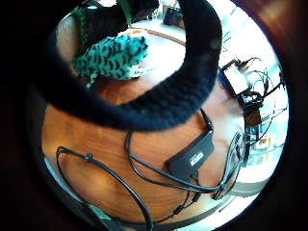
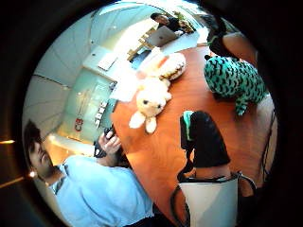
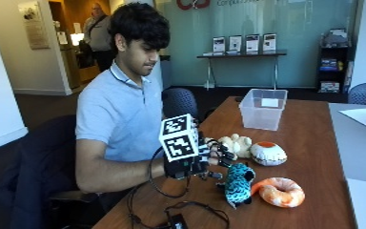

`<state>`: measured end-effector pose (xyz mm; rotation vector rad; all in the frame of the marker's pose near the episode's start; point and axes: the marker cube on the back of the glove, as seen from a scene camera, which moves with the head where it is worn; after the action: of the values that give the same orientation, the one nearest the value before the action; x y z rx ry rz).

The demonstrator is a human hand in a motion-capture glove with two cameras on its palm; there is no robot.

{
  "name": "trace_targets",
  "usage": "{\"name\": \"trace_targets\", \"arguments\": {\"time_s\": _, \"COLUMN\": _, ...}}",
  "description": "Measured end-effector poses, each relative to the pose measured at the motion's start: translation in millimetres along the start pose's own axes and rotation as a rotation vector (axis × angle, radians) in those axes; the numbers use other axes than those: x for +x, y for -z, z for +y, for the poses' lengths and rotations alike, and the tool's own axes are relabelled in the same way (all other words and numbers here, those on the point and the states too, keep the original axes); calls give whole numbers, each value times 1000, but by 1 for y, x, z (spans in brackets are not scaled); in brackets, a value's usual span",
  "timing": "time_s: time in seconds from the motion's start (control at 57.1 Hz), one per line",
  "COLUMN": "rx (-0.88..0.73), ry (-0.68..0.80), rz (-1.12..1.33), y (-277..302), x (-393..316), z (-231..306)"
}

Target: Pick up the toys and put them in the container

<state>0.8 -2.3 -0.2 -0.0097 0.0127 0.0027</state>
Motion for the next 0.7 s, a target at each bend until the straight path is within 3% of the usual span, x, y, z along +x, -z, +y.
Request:
{"name": "trace_targets", "arguments": {"time_s": 0.385, "rx": -357, "ry": -107, "rz": 167, "y": -37, "x": 2, "z": -65}}
{"name": "trace_targets", "arguments": {"time_s": 0.543, "rx": -154, "ry": -50, "rz": 298, "y": -49, "x": -4, "z": -71}}
{"name": "trace_targets", "arguments": {"time_s": 0.701, "rx": -18, "ry": 22, "rz": 256, "y": -28, "x": -26, "z": -71}}
